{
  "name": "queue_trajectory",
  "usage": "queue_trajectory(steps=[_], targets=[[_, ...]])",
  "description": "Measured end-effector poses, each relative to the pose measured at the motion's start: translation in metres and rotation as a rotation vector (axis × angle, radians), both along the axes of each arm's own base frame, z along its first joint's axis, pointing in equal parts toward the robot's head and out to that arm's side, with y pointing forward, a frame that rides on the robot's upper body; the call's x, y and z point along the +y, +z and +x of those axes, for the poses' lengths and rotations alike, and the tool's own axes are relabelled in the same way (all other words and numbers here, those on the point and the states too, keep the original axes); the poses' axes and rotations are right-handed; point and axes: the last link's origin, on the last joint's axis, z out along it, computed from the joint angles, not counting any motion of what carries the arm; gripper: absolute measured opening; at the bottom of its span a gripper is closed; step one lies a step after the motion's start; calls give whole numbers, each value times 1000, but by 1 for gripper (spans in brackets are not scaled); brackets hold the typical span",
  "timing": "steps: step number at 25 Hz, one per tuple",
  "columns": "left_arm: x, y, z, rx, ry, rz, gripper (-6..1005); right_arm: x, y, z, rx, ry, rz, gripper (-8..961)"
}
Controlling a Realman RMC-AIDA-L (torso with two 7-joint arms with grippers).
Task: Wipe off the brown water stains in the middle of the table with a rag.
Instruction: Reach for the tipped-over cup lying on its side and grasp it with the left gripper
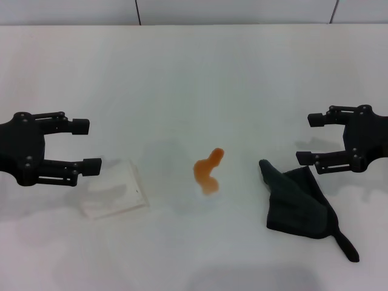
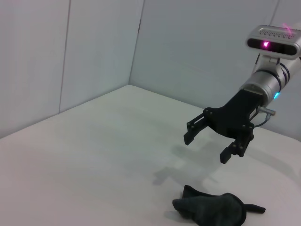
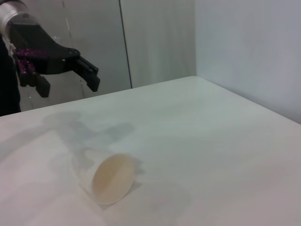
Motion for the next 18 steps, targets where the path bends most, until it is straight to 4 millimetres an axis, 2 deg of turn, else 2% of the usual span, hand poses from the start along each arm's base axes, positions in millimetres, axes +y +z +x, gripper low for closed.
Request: queue_trajectory(steps=[18], targets=[[0,0,0,-2,0,1,888,1,0,-1,-1,1,3,844]])
